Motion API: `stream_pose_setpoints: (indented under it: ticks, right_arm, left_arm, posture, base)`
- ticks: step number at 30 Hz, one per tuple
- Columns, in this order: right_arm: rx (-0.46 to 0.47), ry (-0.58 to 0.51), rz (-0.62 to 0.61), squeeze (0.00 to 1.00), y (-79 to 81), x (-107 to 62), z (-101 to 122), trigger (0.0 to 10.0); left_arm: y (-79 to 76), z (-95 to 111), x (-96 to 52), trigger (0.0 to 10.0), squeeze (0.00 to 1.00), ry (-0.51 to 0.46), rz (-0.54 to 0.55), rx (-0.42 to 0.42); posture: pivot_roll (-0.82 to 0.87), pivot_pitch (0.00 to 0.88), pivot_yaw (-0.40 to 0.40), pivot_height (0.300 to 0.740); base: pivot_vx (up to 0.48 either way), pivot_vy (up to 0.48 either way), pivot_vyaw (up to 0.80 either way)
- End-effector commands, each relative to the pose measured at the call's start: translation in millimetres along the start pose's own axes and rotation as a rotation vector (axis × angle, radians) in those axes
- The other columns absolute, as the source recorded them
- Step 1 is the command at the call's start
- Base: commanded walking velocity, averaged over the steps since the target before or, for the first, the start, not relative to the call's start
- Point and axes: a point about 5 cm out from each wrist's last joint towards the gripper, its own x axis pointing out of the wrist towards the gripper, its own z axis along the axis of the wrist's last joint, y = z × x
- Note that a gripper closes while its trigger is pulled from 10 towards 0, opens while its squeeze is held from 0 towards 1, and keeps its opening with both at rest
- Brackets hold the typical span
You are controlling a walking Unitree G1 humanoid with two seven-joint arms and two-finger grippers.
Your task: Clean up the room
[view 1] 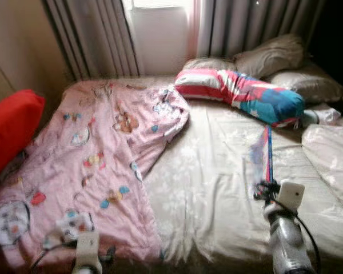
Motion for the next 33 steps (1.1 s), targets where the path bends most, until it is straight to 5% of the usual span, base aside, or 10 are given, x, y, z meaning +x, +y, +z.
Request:
stream_pose_setpoints:
  ticks: [1, 12, 33]
  right_arm:
    - [-0.021, -0.06, 0.019, 0.0, 1.9, 3.8, 11.6, 10.0]
    - [-0.017, -0.058, 0.027, 0.0, 3.9, 4.0, 11.2, 10.0]
    - [-0.008, -0.043, 0.022, 0.0, 3.1, 4.1, 8.9, 10.0]
  left_arm:
    - [-2.7, 4.6, 2.2, 10.0, 0.0, -0.012, -0.003, -0.006]
    - [-2.6, 4.0, 2.0, 10.0, 0.0, -0.008, -0.004, -0.003]
    - [-2.6, -0.3, 0.7, 10.0, 0.0, 0.009, -0.008, -0.012]
  posture:
    - [-0.04, 0.0, 0.016, 0.74]
    - [-0.04, 0.0, 0.018, 0.74]
    - [-0.04, 0.0, 0.018, 0.74]
  base:
    - [0.0, -0.349, 0.0]
    - [0.0, -0.344, 0.0]
    - [0.0, 0.0, 0.0]
